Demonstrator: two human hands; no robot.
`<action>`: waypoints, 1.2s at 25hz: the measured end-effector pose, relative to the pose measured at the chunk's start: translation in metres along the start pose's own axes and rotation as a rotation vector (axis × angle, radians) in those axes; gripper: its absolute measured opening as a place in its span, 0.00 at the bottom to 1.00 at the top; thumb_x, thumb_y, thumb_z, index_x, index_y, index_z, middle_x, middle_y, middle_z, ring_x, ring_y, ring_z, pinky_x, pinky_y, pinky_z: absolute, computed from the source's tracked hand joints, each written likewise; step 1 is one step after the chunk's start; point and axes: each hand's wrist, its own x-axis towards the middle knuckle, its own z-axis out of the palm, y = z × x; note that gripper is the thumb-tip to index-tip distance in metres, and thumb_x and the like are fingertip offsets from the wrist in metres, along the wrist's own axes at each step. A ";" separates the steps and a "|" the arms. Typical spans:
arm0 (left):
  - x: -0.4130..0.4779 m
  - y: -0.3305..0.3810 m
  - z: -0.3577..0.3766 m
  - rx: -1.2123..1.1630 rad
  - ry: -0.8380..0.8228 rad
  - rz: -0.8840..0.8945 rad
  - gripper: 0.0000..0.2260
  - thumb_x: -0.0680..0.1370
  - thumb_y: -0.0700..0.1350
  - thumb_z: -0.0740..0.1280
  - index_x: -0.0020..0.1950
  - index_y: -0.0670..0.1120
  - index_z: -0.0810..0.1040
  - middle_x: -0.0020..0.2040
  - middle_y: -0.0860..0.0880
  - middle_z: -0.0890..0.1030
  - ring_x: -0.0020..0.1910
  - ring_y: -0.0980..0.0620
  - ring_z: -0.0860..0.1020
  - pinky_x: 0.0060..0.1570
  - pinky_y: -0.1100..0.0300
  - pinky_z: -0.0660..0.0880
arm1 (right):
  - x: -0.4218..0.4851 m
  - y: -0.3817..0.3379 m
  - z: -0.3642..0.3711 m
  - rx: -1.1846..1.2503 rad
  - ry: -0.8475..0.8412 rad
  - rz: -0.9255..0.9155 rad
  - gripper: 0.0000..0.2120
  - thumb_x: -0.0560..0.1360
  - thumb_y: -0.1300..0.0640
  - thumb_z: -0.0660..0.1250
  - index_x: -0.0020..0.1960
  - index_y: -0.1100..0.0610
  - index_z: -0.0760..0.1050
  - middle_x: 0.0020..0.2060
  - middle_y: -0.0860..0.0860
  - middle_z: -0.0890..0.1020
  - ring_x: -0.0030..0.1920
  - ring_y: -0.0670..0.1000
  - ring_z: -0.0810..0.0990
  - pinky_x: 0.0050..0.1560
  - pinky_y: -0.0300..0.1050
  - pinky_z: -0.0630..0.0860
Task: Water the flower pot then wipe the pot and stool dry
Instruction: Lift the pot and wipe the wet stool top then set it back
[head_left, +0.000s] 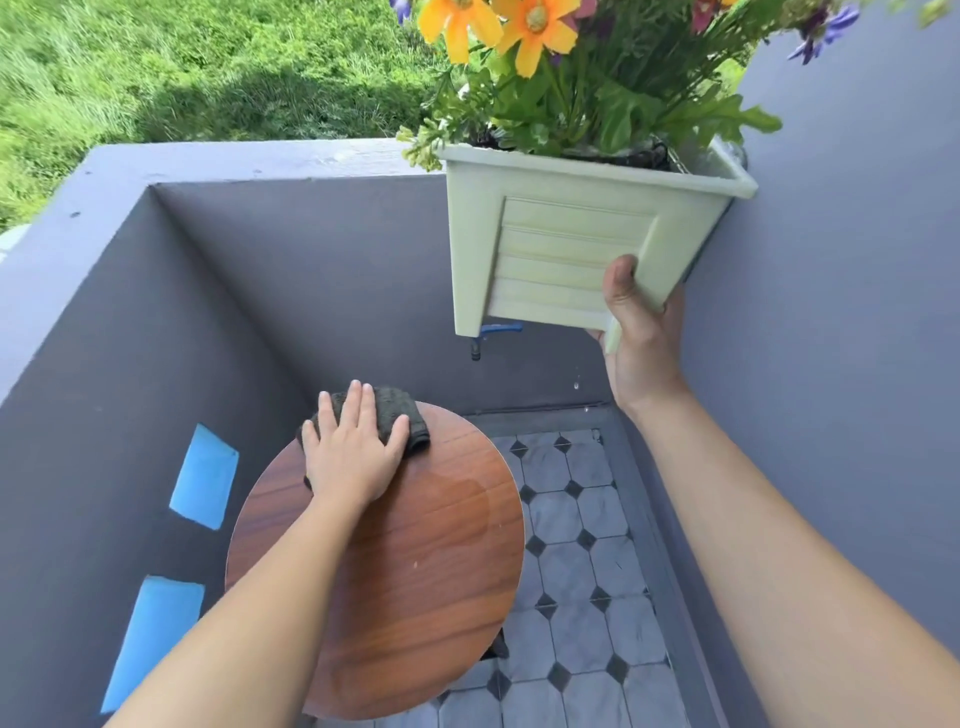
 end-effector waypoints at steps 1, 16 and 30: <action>-0.003 -0.011 -0.001 -0.009 0.006 -0.040 0.32 0.78 0.64 0.47 0.78 0.50 0.51 0.79 0.54 0.51 0.77 0.44 0.47 0.72 0.45 0.50 | -0.004 -0.001 0.002 0.003 -0.008 0.009 0.32 0.56 0.35 0.75 0.55 0.46 0.70 0.46 0.35 0.83 0.51 0.39 0.81 0.46 0.44 0.79; -0.149 -0.067 0.014 -0.126 -0.002 -0.397 0.31 0.79 0.62 0.49 0.78 0.49 0.50 0.79 0.50 0.50 0.76 0.38 0.49 0.69 0.42 0.55 | -0.039 -0.021 0.014 0.029 -0.046 0.069 0.36 0.50 0.30 0.73 0.53 0.43 0.68 0.43 0.28 0.81 0.50 0.34 0.80 0.47 0.46 0.77; -0.206 0.056 0.036 -0.062 -0.067 0.184 0.24 0.79 0.57 0.50 0.66 0.49 0.77 0.66 0.50 0.77 0.68 0.42 0.64 0.53 0.43 0.76 | -0.034 -0.022 0.002 -0.006 -0.056 0.048 0.36 0.53 0.31 0.73 0.55 0.44 0.68 0.44 0.28 0.81 0.50 0.32 0.79 0.43 0.37 0.78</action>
